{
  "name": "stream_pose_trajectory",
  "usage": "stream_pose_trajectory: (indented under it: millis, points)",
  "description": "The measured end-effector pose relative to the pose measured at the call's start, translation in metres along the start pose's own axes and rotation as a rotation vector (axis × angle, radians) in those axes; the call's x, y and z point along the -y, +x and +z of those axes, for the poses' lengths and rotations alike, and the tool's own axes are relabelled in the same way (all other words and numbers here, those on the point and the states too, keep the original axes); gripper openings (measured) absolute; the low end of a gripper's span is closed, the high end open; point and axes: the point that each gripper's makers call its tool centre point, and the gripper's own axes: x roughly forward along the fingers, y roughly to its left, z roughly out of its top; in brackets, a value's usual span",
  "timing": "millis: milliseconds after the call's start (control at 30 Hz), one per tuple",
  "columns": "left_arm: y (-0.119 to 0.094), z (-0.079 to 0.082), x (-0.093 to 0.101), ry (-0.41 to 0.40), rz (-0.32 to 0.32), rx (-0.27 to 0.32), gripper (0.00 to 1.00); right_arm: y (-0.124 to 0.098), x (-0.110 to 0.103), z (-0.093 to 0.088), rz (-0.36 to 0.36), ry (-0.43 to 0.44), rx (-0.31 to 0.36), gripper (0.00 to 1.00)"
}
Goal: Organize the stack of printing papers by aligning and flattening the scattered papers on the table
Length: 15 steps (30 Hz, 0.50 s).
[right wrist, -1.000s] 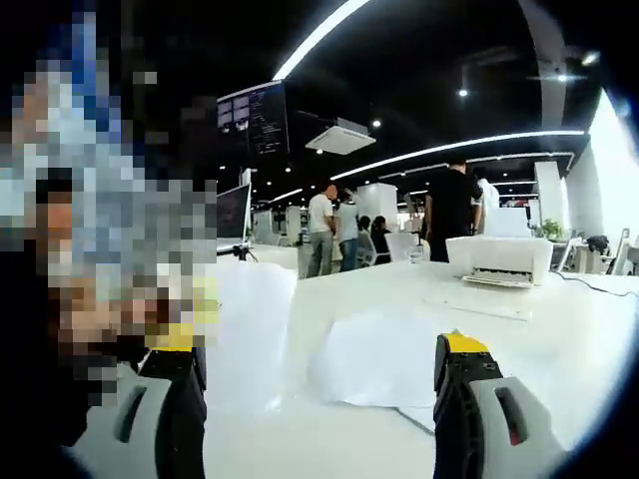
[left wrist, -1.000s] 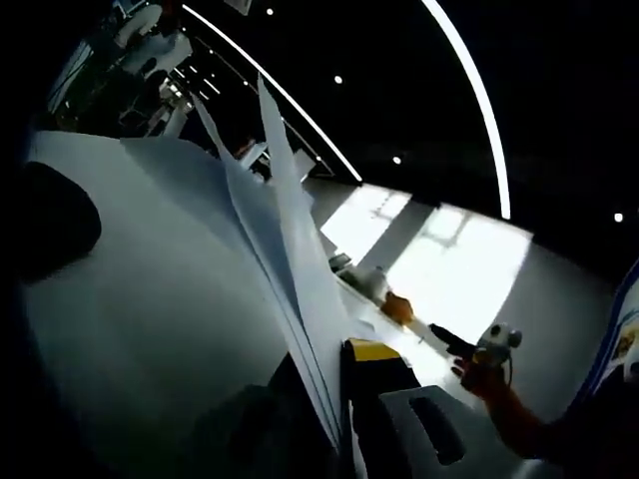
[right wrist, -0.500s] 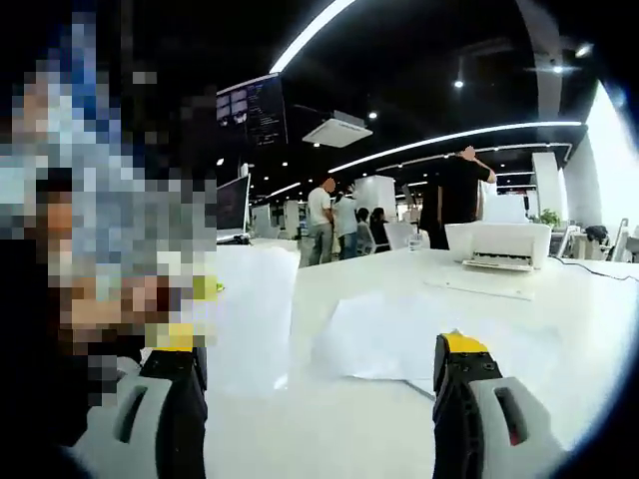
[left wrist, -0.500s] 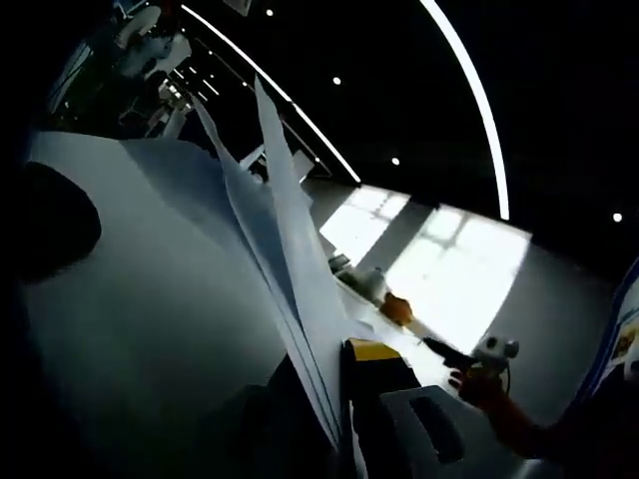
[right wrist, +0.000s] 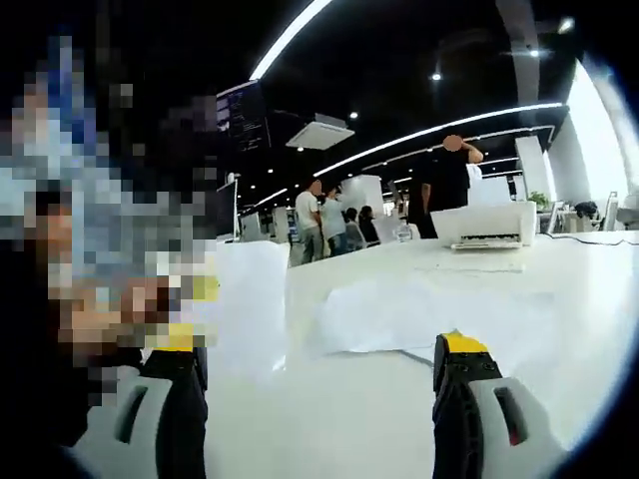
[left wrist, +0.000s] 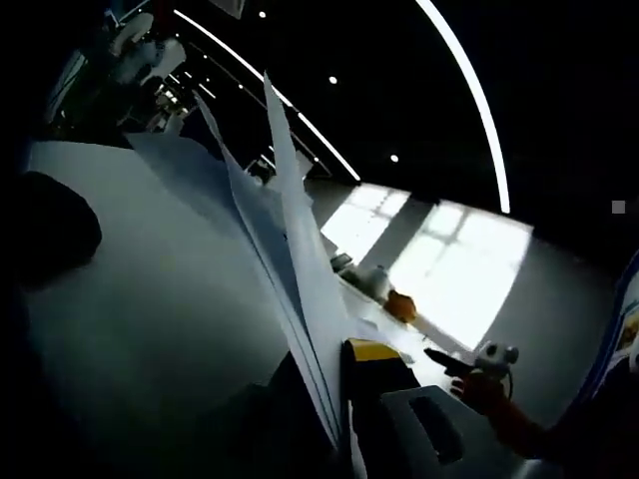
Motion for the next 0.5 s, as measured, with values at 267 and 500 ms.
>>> stream_pose_trajectory:
  millis: [267,500]
  points:
    - [-0.0001,0.0005,-0.0006,-0.008,0.005,0.000,0.07,-0.0032,0.0009,-0.0014,-0.014,0.001,0.005,0.88]
    - [-0.0014,0.0025,0.0000,-0.016,0.005,0.010,0.07,-0.0019,0.0004,-0.0053,-0.011,0.006,-0.007,0.89]
